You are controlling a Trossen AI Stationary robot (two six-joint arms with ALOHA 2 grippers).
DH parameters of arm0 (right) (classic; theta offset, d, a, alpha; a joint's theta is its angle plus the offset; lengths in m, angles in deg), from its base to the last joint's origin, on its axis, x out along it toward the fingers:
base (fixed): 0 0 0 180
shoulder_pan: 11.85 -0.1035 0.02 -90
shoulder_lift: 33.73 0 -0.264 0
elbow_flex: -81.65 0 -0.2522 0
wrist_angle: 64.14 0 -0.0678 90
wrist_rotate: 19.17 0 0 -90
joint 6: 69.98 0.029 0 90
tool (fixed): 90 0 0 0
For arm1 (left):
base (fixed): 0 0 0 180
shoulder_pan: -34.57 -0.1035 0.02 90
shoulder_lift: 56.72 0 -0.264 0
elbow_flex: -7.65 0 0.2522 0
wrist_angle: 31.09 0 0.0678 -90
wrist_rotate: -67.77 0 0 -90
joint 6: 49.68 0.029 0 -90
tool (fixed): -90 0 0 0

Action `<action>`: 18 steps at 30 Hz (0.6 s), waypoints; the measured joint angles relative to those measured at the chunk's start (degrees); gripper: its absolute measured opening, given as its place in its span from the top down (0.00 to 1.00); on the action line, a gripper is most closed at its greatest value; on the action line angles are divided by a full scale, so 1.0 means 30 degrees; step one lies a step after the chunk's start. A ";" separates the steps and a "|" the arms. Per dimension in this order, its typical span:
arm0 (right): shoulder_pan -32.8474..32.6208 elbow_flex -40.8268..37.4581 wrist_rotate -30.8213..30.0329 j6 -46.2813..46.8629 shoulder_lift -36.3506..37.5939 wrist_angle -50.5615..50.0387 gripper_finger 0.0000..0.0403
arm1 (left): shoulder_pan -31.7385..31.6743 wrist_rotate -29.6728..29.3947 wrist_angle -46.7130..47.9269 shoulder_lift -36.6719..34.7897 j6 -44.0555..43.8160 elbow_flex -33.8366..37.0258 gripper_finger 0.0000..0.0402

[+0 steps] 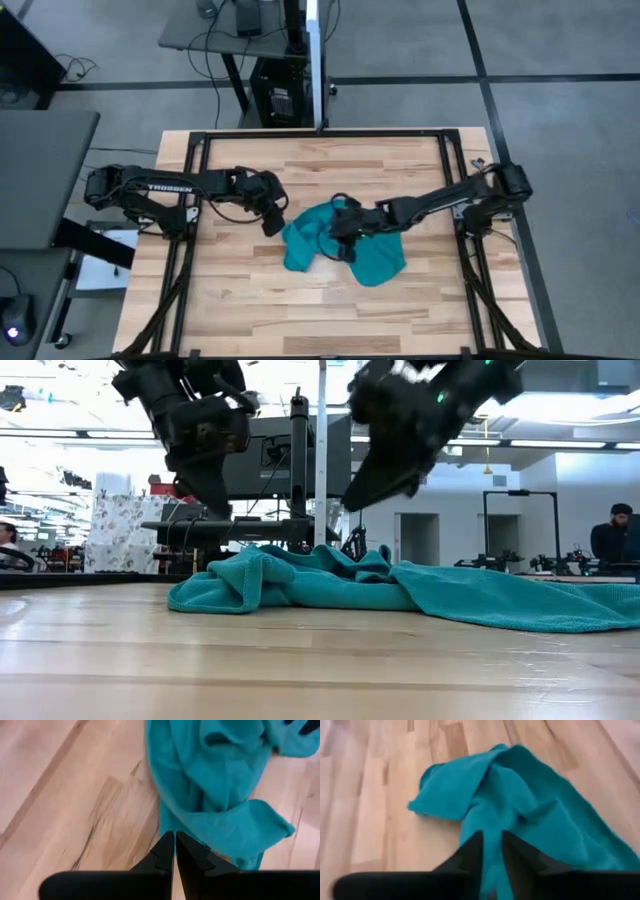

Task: Roll towel
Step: Fold the blue towel

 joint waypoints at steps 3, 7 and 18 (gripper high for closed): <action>0.0155 0.0827 -0.1600 -0.0053 -0.0927 -0.1101 0.60 | 0.0000 0.0031 0.0830 0.0000 0.0084 0.0000 1.00; 0.0201 0.1851 -0.4958 -0.0297 -0.1405 -0.1139 0.42 | 0.0000 0.0034 0.1158 0.0000 0.0274 0.0000 1.00; -0.0058 0.2435 -0.6772 0.0573 -0.2795 -0.3028 0.34 | 0.0000 0.0082 0.1323 0.0000 0.1448 0.0000 1.00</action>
